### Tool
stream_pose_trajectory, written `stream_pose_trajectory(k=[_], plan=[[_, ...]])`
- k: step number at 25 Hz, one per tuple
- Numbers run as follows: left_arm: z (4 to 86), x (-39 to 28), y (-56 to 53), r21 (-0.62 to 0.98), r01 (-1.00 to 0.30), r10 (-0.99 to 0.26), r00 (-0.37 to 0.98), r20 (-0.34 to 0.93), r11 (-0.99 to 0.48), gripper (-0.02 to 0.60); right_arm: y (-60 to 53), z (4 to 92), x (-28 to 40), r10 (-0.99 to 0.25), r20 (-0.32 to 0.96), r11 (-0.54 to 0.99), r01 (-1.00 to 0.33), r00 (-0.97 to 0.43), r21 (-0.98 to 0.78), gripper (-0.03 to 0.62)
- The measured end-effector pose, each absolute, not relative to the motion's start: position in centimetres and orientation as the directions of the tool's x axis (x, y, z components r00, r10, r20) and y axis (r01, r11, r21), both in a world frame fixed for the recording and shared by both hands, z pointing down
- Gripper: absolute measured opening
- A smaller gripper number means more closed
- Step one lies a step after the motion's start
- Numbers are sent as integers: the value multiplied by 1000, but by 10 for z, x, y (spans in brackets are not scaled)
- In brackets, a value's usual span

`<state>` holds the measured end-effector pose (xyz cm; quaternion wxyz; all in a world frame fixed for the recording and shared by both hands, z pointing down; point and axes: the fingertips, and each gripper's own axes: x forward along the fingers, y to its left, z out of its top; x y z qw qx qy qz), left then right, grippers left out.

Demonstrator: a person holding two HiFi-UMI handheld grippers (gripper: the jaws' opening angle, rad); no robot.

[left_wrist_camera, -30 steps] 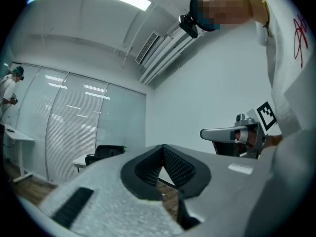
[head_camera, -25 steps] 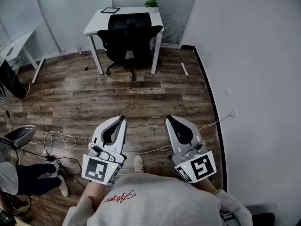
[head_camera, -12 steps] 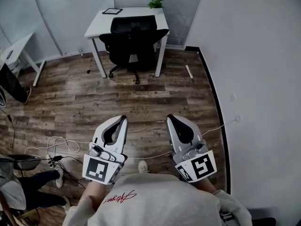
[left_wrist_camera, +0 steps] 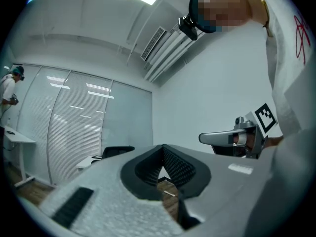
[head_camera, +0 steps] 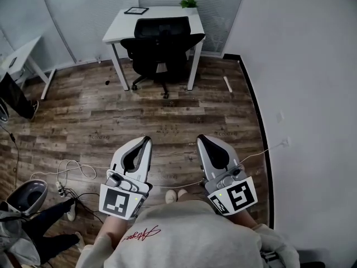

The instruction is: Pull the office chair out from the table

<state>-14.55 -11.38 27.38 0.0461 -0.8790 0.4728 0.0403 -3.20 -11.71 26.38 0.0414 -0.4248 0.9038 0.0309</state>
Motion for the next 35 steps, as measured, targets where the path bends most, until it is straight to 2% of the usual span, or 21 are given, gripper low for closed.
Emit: stream_pose_trajectory(k=[19, 35], plan=[[276, -160, -145, -62, -841, -835, 541, -104, -537, 0, -147, 269, -44, -773, -95, 630, -776, -628, 3, 2], [280, -170, -280, -70, -870, -861, 493, -126, -488, 0, -287, 268, -55, -713, -128, 689, -723, -689, 55, 2]])
